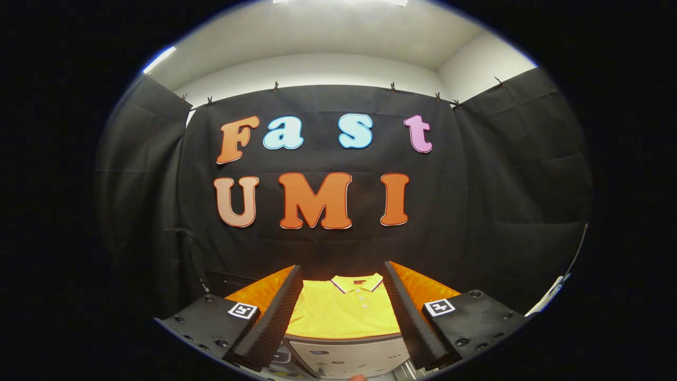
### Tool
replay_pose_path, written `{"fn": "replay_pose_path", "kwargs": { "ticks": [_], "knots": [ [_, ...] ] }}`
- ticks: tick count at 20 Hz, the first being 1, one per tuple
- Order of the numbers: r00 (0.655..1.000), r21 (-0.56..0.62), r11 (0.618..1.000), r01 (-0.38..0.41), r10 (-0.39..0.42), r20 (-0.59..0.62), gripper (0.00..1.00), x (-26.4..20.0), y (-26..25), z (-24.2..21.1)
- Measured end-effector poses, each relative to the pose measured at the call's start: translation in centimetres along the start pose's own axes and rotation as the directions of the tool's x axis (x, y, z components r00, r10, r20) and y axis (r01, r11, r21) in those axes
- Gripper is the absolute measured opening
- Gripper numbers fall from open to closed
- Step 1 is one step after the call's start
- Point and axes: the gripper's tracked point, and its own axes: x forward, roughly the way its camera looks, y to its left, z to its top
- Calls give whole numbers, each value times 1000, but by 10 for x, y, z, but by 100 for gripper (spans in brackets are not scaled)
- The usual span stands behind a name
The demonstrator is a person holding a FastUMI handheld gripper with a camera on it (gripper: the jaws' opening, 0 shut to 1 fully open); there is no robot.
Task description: Put the clothes into the washing machine and then close the washing machine lid.
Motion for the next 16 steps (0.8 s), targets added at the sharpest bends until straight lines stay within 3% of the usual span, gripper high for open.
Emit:
{"fn": "replay_pose_path", "kwargs": {
  "ticks": [16],
  "knots": [
    [985,18,1000,-24,26,-169,99,138,-43,-71]
  ]
}}
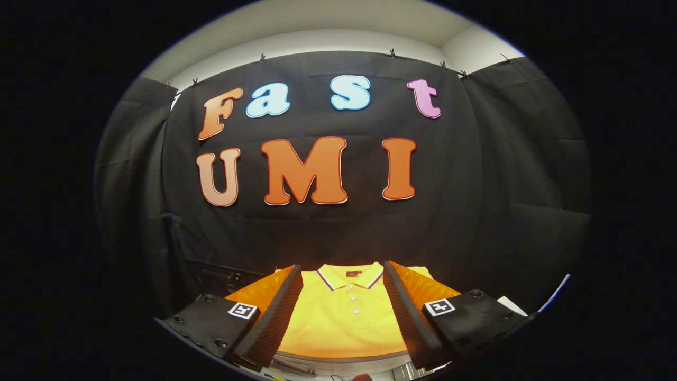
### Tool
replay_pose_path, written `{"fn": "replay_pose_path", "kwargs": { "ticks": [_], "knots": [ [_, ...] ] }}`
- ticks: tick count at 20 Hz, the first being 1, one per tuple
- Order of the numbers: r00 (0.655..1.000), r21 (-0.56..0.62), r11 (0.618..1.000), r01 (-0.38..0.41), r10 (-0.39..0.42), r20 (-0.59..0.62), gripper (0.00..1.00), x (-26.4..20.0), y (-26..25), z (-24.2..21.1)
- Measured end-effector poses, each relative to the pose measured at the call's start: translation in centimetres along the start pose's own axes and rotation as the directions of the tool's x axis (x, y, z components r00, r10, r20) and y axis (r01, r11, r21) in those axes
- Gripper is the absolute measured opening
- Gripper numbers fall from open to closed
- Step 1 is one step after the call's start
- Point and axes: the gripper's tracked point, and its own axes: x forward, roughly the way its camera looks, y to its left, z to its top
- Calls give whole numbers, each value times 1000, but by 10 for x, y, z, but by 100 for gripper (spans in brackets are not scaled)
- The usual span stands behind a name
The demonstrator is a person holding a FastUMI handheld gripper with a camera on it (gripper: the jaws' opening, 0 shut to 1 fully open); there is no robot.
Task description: Put the clothes into the washing machine and then close the washing machine lid.
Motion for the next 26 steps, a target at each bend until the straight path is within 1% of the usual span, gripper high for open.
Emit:
{"fn": "replay_pose_path", "kwargs": {
  "ticks": [4,7,14,16,17,21,23,24,25,26],
  "knots": [
    [996,-10,1000,0,0,-84,99,41,-8,-29],
    [988,8,1000,-6,7,-152,99,70,-11,-54],
    [953,17,1000,8,-2,-302,99,118,-23,-110],
    [940,-5,1000,27,-27,-341,100,129,-31,-125],
    [933,-7,999,34,-34,-357,100,132,-33,-130],
    [908,37,999,32,-14,-418,99,142,-28,-147],
    [894,35,999,38,-19,-448,99,144,-30,-154],
    [886,26,999,47,-30,-463,99,143,-32,-158],
    [870,12,999,51,-38,-492,99,142,-34,-165],
    [858,11,999,43,-31,-513,99,139,-31,-169]
  ]
}}
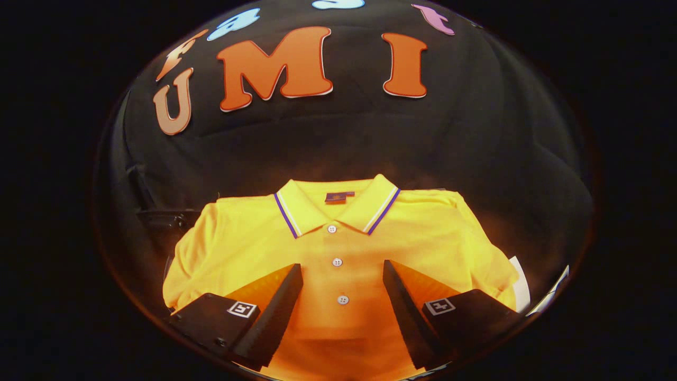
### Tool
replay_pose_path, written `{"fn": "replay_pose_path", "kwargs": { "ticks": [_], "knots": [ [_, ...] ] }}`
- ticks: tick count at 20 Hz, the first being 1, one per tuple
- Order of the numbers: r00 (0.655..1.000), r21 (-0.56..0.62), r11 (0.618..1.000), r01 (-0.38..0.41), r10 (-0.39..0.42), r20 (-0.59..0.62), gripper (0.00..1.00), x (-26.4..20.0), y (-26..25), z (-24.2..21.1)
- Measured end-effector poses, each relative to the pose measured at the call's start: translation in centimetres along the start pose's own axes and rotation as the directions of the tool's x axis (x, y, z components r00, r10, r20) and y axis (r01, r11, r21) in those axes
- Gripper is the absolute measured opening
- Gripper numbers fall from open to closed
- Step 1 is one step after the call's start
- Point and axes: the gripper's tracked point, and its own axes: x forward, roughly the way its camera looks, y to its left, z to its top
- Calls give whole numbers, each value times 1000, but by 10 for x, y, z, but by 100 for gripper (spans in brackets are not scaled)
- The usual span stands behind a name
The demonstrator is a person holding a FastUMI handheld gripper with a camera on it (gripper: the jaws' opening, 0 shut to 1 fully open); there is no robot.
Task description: Put the clothes into the washing machine and then close the washing machine lid.
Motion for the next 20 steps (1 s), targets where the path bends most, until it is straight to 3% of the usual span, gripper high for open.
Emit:
{"fn": "replay_pose_path", "kwargs": {
  "ticks": [5,9,14,17,19,20],
  "knots": [
    [999,0,1000,0,0,-33,100,3,0,3],
    [997,-29,999,-42,40,-59,87,4,8,2],
    [995,-20,996,-85,84,-58,31,3,20,3],
    [994,10,997,-76,76,-83,26,2,22,2],
    [995,33,997,-75,77,-66,15,1,23,3],
    [994,32,996,-87,89,-57,15,0,24,2]
  ]
}}
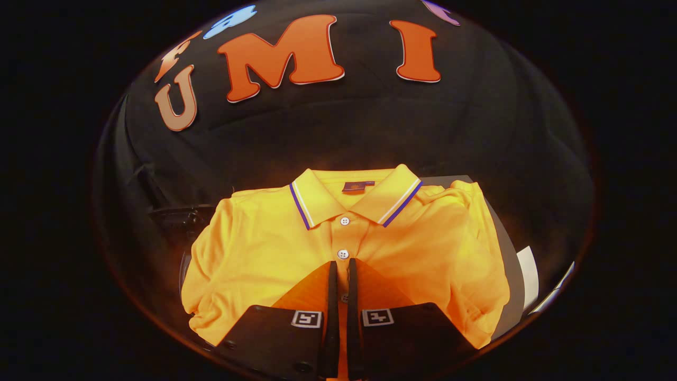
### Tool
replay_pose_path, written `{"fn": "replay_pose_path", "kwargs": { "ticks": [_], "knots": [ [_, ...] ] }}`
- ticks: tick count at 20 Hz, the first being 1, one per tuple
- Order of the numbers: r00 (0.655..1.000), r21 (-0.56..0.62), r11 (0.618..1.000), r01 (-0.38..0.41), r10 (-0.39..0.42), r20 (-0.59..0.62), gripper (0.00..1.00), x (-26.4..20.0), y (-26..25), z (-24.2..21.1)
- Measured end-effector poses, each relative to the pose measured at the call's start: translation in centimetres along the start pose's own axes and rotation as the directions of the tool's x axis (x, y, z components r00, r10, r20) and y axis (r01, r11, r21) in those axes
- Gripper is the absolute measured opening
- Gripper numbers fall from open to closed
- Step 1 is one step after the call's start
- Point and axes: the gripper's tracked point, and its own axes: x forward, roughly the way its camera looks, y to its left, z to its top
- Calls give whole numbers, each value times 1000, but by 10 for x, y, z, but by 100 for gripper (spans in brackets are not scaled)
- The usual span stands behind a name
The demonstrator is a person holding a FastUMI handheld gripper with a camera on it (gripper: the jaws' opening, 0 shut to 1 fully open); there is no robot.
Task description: Put the clothes into the washing machine and then close the washing machine lid.
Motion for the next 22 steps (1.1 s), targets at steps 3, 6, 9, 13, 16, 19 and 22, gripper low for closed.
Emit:
{"fn": "replay_pose_path", "kwargs": {
  "ticks": [3,6,9,13,16,19,22],
  "knots": [
    [996,45,997,-61,58,65,15,1,0,4],
    [986,151,980,-129,111,120,14,-3,1,5],
    [976,127,979,-156,134,172,9,-16,3,14],
    [950,50,981,-186,166,266,9,-49,11,39],
    [919,46,968,-247,219,326,9,-76,31,55],
    [893,59,947,-315,275,357,9,-108,66,65],
    [869,42,938,-345,302,392,8,-140,104,74]
  ]
}}
